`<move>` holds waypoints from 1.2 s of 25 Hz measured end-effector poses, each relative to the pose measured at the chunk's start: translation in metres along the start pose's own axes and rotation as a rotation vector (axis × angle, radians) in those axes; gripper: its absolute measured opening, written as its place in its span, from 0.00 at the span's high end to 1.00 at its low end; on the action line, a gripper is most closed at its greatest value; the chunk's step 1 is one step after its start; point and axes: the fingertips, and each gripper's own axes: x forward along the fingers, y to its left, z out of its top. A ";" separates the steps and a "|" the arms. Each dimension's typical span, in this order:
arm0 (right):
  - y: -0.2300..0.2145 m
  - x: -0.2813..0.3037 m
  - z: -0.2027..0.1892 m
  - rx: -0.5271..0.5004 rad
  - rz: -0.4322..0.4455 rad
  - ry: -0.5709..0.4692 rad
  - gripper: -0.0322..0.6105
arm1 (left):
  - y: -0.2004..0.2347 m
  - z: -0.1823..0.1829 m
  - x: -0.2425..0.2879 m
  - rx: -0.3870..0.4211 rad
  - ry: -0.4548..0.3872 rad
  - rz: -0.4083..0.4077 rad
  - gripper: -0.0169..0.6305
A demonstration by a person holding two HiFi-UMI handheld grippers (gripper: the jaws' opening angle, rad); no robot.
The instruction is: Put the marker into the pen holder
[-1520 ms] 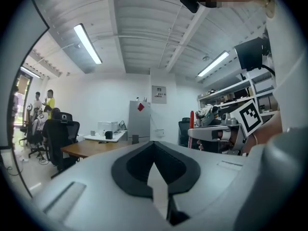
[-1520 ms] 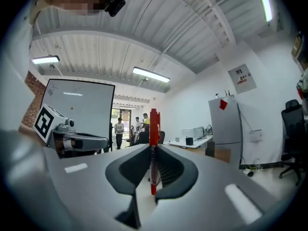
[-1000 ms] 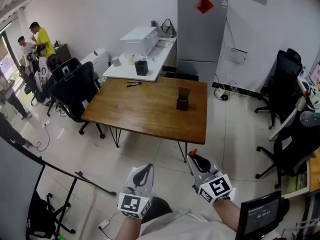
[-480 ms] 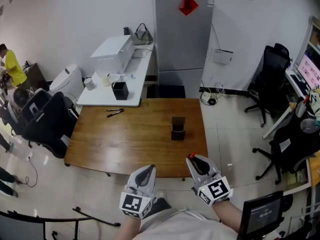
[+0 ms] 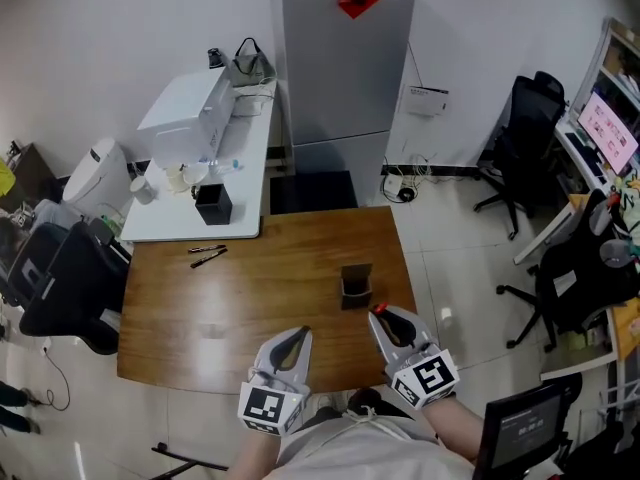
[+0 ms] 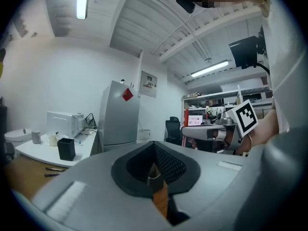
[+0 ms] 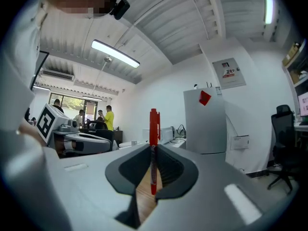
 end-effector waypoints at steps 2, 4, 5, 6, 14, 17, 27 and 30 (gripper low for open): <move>-0.012 0.010 -0.008 0.016 -0.009 0.012 0.89 | 0.003 -0.004 0.014 -0.006 0.011 -0.011 0.95; -0.021 0.019 -0.018 0.029 -0.007 0.033 0.89 | 0.005 -0.002 0.024 -0.018 0.017 -0.007 0.95; -0.025 0.023 -0.023 0.031 -0.004 0.041 0.89 | 0.005 0.001 0.027 -0.025 0.017 -0.006 0.95; -0.029 0.027 -0.027 0.031 0.000 0.047 0.89 | 0.004 0.003 0.030 -0.028 0.018 -0.009 0.95; -0.067 0.094 -0.090 -0.025 0.035 0.118 0.89 | 0.028 0.005 0.045 0.002 0.054 0.017 0.95; -0.083 0.107 -0.108 0.002 -0.018 0.130 0.89 | 0.033 0.001 0.048 0.008 0.073 0.017 0.95; -0.093 0.118 -0.137 0.050 -0.038 0.173 0.90 | 0.043 -0.005 0.060 0.039 0.078 -0.012 0.95; -0.092 0.115 -0.132 0.092 -0.034 0.157 0.87 | 0.044 -0.002 0.063 0.034 0.079 -0.023 0.95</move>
